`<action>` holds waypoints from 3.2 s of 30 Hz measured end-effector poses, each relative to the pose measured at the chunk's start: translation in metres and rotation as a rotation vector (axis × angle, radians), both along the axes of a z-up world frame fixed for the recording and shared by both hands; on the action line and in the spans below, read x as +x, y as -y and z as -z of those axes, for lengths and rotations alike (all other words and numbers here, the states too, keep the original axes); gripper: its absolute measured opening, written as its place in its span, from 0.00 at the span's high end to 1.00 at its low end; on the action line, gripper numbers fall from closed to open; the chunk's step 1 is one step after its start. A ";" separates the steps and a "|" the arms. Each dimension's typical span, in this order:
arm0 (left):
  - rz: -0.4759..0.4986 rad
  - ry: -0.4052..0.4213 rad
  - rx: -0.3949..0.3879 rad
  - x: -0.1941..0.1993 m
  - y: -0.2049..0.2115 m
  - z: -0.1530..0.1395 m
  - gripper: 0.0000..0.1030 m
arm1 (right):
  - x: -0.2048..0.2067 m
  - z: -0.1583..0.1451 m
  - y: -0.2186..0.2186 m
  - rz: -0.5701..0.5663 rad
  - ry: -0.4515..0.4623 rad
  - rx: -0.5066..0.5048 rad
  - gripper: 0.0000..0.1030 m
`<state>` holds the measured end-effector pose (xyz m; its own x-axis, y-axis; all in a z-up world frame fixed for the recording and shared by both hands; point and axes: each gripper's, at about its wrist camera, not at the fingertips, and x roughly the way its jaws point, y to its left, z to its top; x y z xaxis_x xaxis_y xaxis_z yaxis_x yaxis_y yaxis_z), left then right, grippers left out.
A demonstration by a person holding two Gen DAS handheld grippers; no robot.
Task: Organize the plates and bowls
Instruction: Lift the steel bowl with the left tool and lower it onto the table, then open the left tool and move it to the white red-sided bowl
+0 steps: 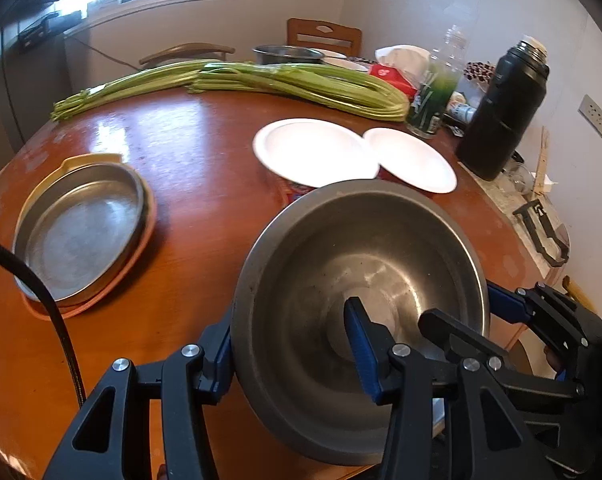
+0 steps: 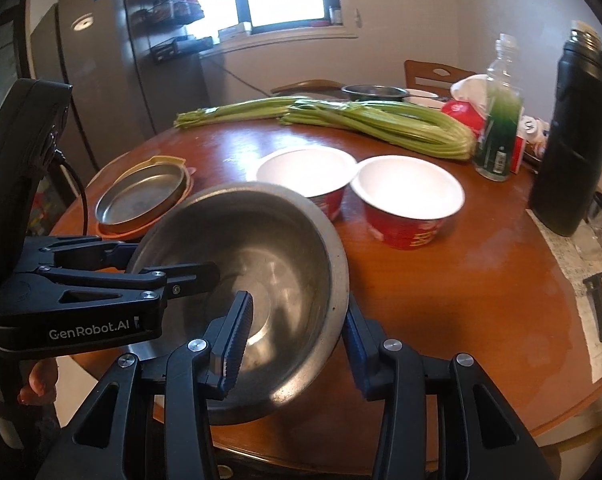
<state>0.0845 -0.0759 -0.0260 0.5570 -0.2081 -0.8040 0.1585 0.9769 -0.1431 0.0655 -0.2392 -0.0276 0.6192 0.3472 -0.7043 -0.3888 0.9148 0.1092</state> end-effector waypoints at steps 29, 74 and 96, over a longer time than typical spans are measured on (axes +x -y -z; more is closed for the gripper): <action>-0.051 -0.032 0.047 0.014 -0.019 0.022 0.52 | 0.017 0.023 -0.027 -0.040 -0.071 -0.015 0.55; -0.086 0.015 0.020 0.008 -0.038 0.009 0.52 | 0.022 0.009 -0.015 0.007 -0.054 0.034 0.51; -0.092 0.093 0.028 0.042 -0.045 -0.034 0.52 | 0.069 -0.009 0.002 0.095 -0.096 0.203 0.51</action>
<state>0.1260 -0.0313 0.0076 0.6451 -0.1306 -0.7529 0.0790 0.9914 -0.1043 0.1344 -0.2416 -0.0183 0.5898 0.4311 -0.6828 -0.2810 0.9023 0.3269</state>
